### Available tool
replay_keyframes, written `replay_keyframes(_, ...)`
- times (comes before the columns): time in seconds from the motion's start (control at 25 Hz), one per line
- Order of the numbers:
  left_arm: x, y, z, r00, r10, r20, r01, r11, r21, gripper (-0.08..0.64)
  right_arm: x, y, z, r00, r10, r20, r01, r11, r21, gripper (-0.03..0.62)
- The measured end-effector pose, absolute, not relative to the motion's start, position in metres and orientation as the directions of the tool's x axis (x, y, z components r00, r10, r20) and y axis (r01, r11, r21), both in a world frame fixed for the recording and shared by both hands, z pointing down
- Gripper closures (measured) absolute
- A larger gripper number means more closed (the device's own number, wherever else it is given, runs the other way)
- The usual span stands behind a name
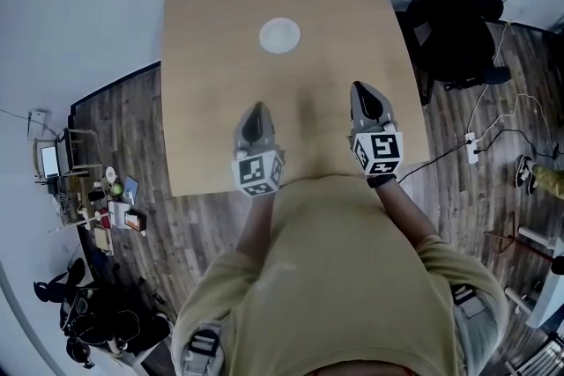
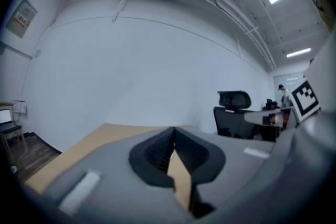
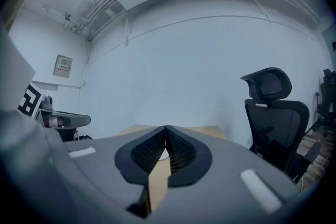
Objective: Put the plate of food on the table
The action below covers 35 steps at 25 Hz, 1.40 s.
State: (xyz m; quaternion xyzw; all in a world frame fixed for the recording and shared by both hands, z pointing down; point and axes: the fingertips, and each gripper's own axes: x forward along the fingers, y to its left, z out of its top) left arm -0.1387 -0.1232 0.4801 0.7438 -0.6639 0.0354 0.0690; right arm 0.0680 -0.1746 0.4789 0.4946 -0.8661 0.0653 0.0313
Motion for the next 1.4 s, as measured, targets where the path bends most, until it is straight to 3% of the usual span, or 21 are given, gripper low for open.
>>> replay_keyframes(1.4, -0.154, -0.141, 0.486, 0.091, -0.985, 0.148, -0.995, -0.083, 0.058, 0.557, 0.057, -0.193, 0.477, -0.531, -0.840, 0.112, -0.846, 0.532, -0.029, 0.588)
